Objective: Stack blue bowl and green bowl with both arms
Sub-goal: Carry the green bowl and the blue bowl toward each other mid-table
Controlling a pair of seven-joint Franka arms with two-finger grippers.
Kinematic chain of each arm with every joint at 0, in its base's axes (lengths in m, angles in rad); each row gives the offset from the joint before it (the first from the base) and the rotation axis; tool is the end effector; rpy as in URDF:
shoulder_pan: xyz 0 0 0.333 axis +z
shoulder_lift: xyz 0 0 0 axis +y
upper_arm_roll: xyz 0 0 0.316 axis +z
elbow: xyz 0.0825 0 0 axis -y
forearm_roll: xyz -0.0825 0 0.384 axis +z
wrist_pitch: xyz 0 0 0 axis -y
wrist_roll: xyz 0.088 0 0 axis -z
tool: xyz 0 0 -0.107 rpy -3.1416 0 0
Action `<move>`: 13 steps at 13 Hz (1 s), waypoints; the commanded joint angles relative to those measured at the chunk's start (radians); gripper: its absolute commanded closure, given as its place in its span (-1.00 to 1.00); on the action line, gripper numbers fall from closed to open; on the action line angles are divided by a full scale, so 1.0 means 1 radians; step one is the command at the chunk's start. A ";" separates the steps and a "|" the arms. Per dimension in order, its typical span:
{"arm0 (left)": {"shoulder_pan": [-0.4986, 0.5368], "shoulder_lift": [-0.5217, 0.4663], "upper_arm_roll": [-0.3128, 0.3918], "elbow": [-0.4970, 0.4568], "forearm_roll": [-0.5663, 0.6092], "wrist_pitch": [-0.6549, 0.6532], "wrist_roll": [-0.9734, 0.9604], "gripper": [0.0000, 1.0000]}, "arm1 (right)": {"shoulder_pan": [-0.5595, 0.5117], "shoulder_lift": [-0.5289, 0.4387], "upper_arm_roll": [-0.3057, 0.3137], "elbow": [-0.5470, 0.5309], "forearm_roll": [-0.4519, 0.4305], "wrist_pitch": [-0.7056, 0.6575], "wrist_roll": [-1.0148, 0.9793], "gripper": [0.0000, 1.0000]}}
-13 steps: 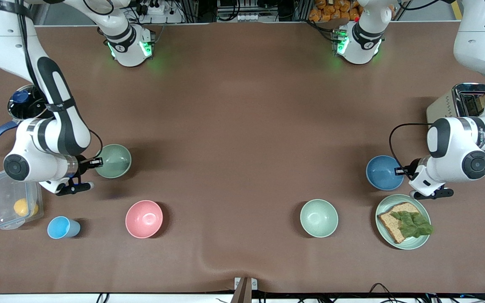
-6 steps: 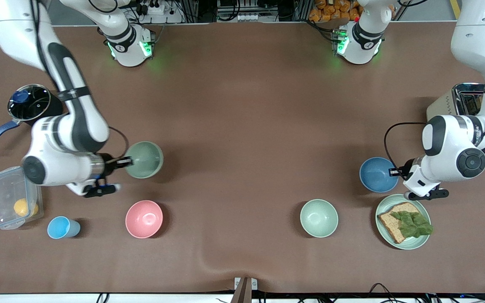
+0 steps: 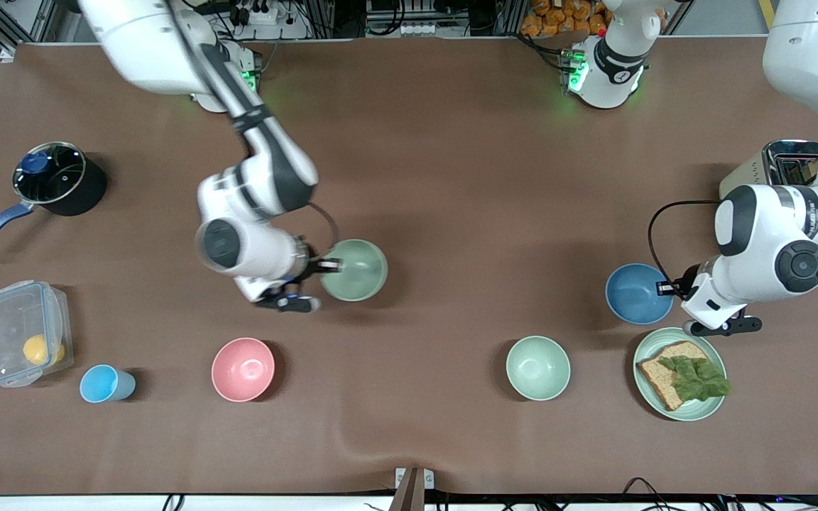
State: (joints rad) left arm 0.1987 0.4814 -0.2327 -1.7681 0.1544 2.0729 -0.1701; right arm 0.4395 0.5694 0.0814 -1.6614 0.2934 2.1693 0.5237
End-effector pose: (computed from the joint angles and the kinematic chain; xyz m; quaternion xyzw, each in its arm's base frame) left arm 0.6389 -0.0026 0.2843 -0.9962 -0.0337 0.0787 0.0182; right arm 0.5840 0.3410 0.2751 -0.9853 0.0930 0.0965 0.1061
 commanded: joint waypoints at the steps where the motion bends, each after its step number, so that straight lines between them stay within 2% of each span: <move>1: -0.001 -0.020 -0.040 0.060 0.014 -0.097 -0.028 1.00 | 0.096 0.085 -0.009 0.064 0.016 0.107 0.192 1.00; 4: -0.001 -0.035 -0.094 0.085 0.011 -0.123 -0.051 1.00 | 0.188 0.154 -0.009 0.095 0.015 0.231 0.356 1.00; 7: 0.001 -0.043 -0.164 0.087 0.011 -0.123 -0.100 1.00 | 0.241 0.187 -0.009 0.095 0.013 0.316 0.415 1.00; 8: 0.004 -0.049 -0.186 0.085 0.010 -0.125 -0.103 1.00 | 0.240 0.187 -0.009 0.095 0.015 0.323 0.420 0.44; 9: 0.004 -0.055 -0.198 0.085 0.007 -0.125 -0.115 1.00 | 0.229 0.185 -0.009 0.095 0.016 0.323 0.438 -0.65; 10: 0.002 -0.055 -0.214 0.087 -0.010 -0.123 -0.132 1.00 | 0.231 0.182 -0.011 0.095 0.015 0.323 0.458 -1.00; 12: -0.011 -0.052 -0.229 0.087 -0.047 -0.123 -0.202 1.00 | 0.229 0.150 -0.020 0.098 0.015 0.305 0.514 -1.00; 13: -0.018 -0.049 -0.246 0.093 -0.055 -0.123 -0.231 1.00 | 0.210 0.101 -0.029 0.098 0.018 0.259 0.560 -1.00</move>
State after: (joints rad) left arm 0.1907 0.4458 -0.4580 -1.6786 0.1257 1.9660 -0.3467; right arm 0.6708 0.7377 0.0640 -1.5707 0.2942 2.4944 1.0161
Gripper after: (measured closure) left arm 0.952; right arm 0.427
